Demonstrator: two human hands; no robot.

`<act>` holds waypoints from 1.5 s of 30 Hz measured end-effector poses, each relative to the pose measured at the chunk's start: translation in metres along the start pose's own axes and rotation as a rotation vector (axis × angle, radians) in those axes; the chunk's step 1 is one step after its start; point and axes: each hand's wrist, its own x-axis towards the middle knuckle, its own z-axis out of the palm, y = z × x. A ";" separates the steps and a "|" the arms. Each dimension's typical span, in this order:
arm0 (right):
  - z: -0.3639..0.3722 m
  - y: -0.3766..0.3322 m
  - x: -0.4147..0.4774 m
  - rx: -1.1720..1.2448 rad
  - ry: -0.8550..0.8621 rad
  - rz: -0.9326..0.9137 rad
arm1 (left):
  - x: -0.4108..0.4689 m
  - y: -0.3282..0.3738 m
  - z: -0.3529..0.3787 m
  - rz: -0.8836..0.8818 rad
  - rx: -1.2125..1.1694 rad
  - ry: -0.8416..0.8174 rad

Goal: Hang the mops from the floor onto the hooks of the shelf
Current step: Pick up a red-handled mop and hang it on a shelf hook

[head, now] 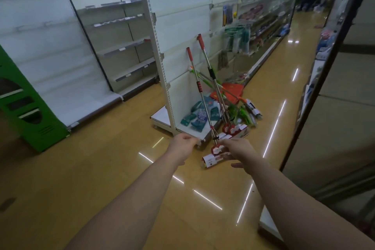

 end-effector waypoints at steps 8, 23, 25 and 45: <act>-0.058 -0.020 0.076 0.010 0.030 0.051 | 0.067 0.048 0.049 -0.008 -0.004 -0.007; -0.056 -0.091 0.257 -0.032 0.125 0.129 | 0.295 0.094 0.062 0.031 0.017 -0.087; -0.048 -0.106 0.285 -0.039 0.144 0.139 | 0.332 0.102 0.054 0.025 0.031 -0.105; -0.057 -0.207 0.501 -0.027 0.132 0.132 | 0.542 0.181 0.071 -0.004 0.100 -0.119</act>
